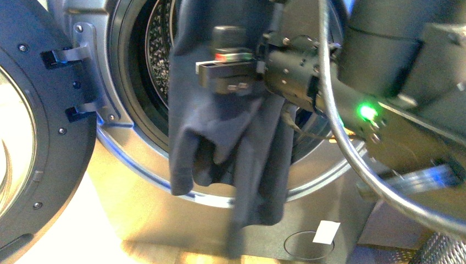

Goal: Collect clothes from washing machine

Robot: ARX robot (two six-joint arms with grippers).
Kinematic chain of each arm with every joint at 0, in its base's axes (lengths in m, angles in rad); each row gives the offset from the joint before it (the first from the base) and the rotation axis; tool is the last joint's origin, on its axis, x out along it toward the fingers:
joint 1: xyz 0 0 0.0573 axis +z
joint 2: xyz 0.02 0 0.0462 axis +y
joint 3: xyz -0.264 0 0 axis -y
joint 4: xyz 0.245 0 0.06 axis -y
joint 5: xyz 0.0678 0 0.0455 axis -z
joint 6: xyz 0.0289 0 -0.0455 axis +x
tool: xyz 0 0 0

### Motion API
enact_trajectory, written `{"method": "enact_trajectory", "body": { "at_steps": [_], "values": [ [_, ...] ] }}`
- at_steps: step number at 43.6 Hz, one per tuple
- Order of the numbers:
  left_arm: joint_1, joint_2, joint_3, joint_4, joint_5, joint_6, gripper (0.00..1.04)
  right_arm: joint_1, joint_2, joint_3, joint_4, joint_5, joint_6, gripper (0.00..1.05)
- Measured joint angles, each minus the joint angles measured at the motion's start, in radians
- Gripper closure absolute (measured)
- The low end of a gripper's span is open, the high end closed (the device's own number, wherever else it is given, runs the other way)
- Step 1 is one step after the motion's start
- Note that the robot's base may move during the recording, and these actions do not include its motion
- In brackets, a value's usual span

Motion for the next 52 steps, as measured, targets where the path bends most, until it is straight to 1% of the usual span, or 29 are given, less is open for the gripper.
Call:
{"method": "enact_trajectory", "body": {
  "at_steps": [1, 3, 6, 7, 8, 15, 25, 31, 32, 33, 38, 41, 45, 46, 49, 52],
  "values": [
    [0.000, 0.000, 0.000, 0.000, 0.000, 0.000, 1.00, -0.005, -0.017, -0.012, 0.004, -0.001, 0.009, 0.81],
    [0.000, 0.000, 0.000, 0.000, 0.000, 0.000, 1.00, -0.012, -0.046, -0.030, 0.006, -0.003, 0.020, 0.88],
    [0.000, 0.000, 0.000, 0.000, 0.000, 0.000, 1.00, -0.023, -0.079, -0.048, 0.008, -0.012, 0.033, 0.95],
    [0.000, 0.000, 0.000, 0.000, 0.000, 0.000, 1.00, -0.032, -0.108, -0.062, 0.010, -0.022, 0.045, 1.00],
    [0.000, 0.000, 0.000, 0.000, 0.000, 0.000, 1.00, -0.039, -0.127, -0.071, 0.010, -0.027, 0.052, 1.02],
    [0.000, 0.000, 0.003, 0.000, 0.001, 0.000, 1.00, -0.099, -0.280, -0.122, -0.003, -0.073, 0.135, 1.02],
    [0.000, 0.000, 0.003, 0.000, 0.001, 0.000, 1.00, -0.190, -0.486, -0.143, -0.081, -0.145, 0.254, 1.02],
    [0.000, 0.000, 0.005, 0.000, 0.001, -0.001, 0.76, -0.267, -0.616, -0.134, -0.153, -0.196, 0.340, 1.02],
    [0.000, 0.000, 0.005, 0.000, 0.001, -0.001, 0.68, -0.290, -0.644, -0.121, -0.176, -0.209, 0.372, 1.02],
    [0.000, 0.000, 0.006, 0.001, 0.001, -0.001, 0.64, -0.301, -0.656, -0.111, -0.188, -0.213, 0.383, 1.02],
    [0.000, 0.000, 0.006, 0.001, 0.001, -0.001, 0.41, -0.364, -0.708, -0.023, -0.258, -0.235, 0.475, 1.02],
    [0.000, 0.000, 0.006, 0.001, 0.001, -0.001, 0.30, -0.386, -0.725, 0.036, -0.297, -0.245, 0.501, 1.02],
    [0.000, 0.000, 0.006, 0.001, 0.001, -0.001, 0.09, -0.415, -0.739, 0.135, -0.359, -0.279, 0.531, 1.02],
    [0.000, 0.000, 0.006, 0.001, 0.001, 0.000, 0.05, -0.425, -0.741, 0.165, -0.378, -0.284, 0.542, 1.02],
    [0.000, 0.000, 0.006, 0.001, 0.001, 0.000, 0.07, -0.466, -0.745, 0.259, -0.430, -0.292, 0.568, 1.02],
    [0.000, 0.000, 0.006, 0.001, 0.001, 0.000, 0.06, -0.512, -0.744, 0.341, -0.471, -0.303, 0.602, 1.02]
  ]
}}
